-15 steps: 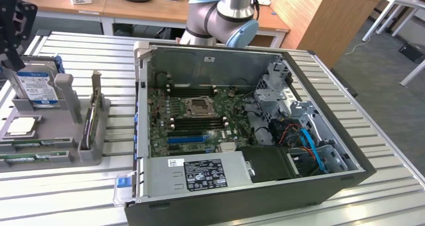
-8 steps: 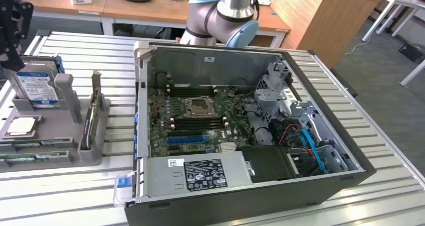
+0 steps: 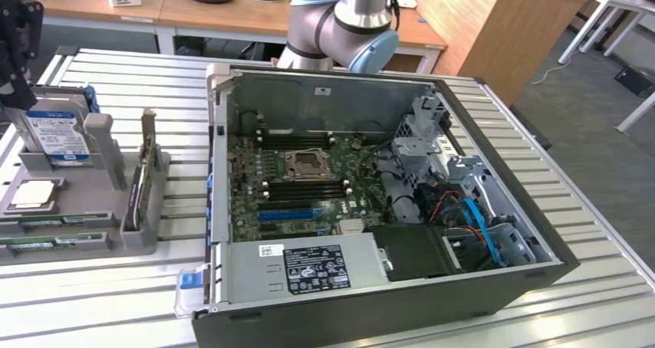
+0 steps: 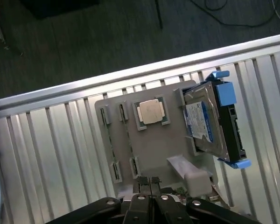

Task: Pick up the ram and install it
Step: 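Pick up the ram and move it above insertion slot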

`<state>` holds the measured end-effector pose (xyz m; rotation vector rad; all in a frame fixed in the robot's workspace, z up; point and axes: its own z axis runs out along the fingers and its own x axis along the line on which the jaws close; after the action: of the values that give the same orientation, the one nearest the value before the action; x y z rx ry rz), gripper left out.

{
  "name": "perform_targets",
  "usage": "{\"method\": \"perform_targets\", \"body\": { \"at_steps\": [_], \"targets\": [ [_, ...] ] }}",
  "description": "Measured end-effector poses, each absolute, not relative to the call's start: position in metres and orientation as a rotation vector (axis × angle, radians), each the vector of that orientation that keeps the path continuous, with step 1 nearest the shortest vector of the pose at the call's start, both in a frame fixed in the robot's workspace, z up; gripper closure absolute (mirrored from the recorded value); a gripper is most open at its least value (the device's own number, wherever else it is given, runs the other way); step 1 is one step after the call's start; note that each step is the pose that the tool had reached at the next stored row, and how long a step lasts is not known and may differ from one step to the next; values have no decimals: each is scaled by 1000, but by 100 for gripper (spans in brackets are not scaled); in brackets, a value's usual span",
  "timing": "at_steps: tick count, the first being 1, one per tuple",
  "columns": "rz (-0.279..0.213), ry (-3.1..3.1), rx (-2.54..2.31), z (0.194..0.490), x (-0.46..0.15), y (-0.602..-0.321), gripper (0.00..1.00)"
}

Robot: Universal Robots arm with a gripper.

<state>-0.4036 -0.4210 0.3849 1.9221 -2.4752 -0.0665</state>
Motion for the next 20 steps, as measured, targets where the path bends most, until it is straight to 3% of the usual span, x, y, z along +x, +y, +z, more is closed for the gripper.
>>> {"method": "perform_targets", "body": {
  "at_steps": [20],
  "targets": [
    [-62,-2132,2287,384,-404,-421,89]
  ]
}}
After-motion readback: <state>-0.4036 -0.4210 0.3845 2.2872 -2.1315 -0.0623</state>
